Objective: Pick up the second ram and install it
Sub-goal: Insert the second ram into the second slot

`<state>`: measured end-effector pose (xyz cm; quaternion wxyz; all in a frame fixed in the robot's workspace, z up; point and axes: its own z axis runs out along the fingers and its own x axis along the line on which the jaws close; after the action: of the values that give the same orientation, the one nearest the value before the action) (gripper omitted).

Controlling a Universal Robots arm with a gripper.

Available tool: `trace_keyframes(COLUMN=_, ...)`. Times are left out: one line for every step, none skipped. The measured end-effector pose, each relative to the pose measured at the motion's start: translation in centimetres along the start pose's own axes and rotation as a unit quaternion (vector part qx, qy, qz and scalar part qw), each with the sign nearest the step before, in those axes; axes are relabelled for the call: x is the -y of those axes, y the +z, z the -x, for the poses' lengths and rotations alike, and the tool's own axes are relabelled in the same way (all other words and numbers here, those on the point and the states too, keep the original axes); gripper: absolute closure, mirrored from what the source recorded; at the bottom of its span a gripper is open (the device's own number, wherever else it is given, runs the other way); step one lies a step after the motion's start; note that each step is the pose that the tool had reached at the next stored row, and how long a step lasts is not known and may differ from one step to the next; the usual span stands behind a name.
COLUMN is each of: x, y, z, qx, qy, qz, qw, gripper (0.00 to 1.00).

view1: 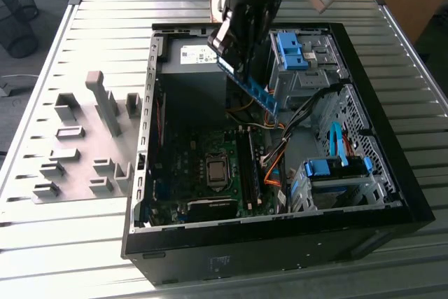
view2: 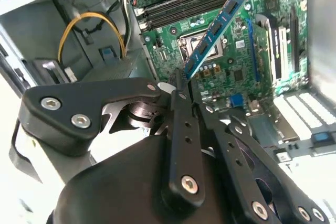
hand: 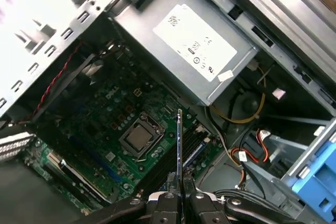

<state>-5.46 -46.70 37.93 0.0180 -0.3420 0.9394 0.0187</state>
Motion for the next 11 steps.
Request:
trace_keyframes(x=0.0, y=0.02, z=0.0, qx=0.0002, qy=0.009, qz=-0.0004, qw=1.0, gripper=0.86)
trace_keyframes(x=0.0, y=0.04, z=0.0, qx=0.0004, qy=0.019, qz=-0.0009, qw=0.9998, gripper=0.86)
trace_keyframes(x=0.0, y=0.06, z=0.0, qx=0.0006, qy=0.028, qz=-0.0013, qw=0.9996, gripper=0.86)
trace_keyframes(x=0.0, y=0.07, z=0.0, qx=0.0008, qy=0.036, qz=-0.0017, qw=0.9993, gripper=0.86)
trace_keyframes(x=0.0, y=0.09, z=0.0, qx=0.001, qy=0.045, qz=-0.0021, qw=0.999, gripper=0.86)
trace_keyframes(x=0.0, y=0.11, z=0.0, qx=0.0013, qy=0.055, qz=-0.0026, qw=0.9985, gripper=0.86)
trace_keyframes(x=0.0, y=0.13, z=-0.01, qx=0.0015, qy=0.064, qz=-0.003, qw=0.998, gripper=0.86)
trace_keyframes(x=0.0, y=0.15, z=-0.01, qx=0.0016, qy=0.073, qz=-0.0034, qw=0.9974, gripper=0.86)
trace_keyframes(x=0.0, y=0.16, z=-0.01, qx=0.0018, qy=0.082, qz=-0.0038, qw=0.9967, gripper=0.86)
trace_keyframes(x=0.0, y=0.18, z=-0.01, qx=0.0021, qy=0.091, qz=-0.0043, qw=0.9958, gripper=0.86)
trace_keyframes(x=0.0, y=0.19, z=-0.01, qx=0.0023, qy=0.1, qz=-0.0047, qw=0.995, gripper=0.86)
